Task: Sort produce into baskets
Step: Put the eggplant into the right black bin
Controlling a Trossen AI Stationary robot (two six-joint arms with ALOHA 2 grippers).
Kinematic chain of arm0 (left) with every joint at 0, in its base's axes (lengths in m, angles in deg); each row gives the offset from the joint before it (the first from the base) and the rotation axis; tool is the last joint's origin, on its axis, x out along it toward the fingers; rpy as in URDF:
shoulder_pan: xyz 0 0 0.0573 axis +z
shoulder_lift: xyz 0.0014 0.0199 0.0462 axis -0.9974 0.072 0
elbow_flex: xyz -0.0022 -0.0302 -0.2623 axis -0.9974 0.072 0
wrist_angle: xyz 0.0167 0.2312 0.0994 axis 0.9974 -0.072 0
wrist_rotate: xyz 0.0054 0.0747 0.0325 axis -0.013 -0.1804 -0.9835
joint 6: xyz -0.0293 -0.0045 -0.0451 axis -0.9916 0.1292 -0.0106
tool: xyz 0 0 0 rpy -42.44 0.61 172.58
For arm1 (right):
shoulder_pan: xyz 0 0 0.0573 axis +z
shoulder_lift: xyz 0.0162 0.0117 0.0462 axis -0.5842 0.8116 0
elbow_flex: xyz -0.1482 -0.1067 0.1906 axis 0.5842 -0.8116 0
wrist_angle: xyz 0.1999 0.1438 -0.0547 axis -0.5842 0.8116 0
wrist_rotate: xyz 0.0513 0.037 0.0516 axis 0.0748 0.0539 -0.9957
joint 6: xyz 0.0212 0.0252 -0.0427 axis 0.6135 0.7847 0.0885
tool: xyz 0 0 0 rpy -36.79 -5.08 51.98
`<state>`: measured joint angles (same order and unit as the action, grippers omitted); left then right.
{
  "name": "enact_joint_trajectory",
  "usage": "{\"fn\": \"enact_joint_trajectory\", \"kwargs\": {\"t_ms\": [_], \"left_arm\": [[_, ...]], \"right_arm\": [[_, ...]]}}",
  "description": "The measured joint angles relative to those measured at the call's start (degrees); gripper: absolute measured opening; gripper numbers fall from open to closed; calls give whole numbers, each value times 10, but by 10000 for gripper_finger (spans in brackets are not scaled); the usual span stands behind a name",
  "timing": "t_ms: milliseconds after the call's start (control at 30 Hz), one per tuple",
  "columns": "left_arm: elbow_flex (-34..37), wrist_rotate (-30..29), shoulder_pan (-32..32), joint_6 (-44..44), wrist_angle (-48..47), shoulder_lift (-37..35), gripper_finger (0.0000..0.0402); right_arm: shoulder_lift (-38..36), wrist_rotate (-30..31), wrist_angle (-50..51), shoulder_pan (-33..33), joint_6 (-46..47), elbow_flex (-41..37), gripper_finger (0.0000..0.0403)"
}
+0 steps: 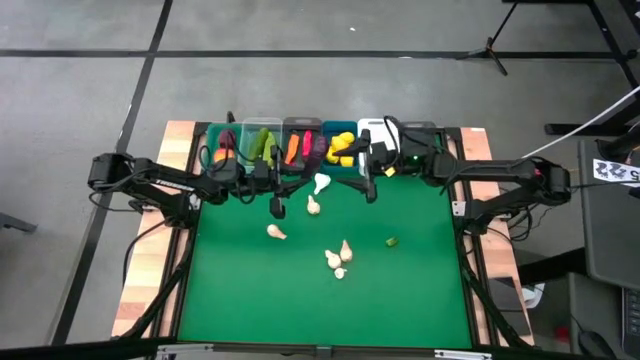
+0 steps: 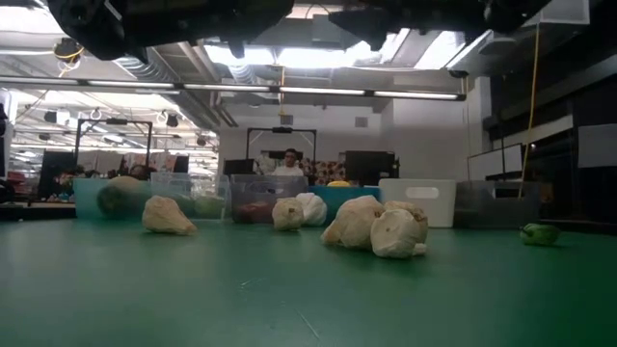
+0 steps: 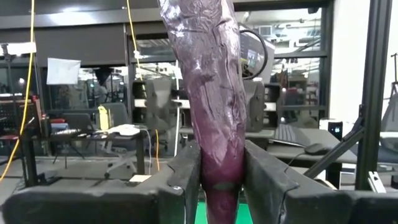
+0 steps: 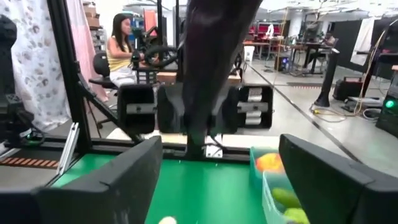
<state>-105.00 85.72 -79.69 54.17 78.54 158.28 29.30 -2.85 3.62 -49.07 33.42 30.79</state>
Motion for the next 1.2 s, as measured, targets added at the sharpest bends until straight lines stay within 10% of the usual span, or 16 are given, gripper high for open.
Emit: {"fn": "enact_joint_trajectory", "kwargs": {"t_ms": [300,1200], "left_arm": [[0,0,-2,17,4,0,98],[0,0,-2,32,7,0,98]], "right_arm": [[45,-1,21,11,1,66,383],[156,-61,-22,18,26,183,381]]}}
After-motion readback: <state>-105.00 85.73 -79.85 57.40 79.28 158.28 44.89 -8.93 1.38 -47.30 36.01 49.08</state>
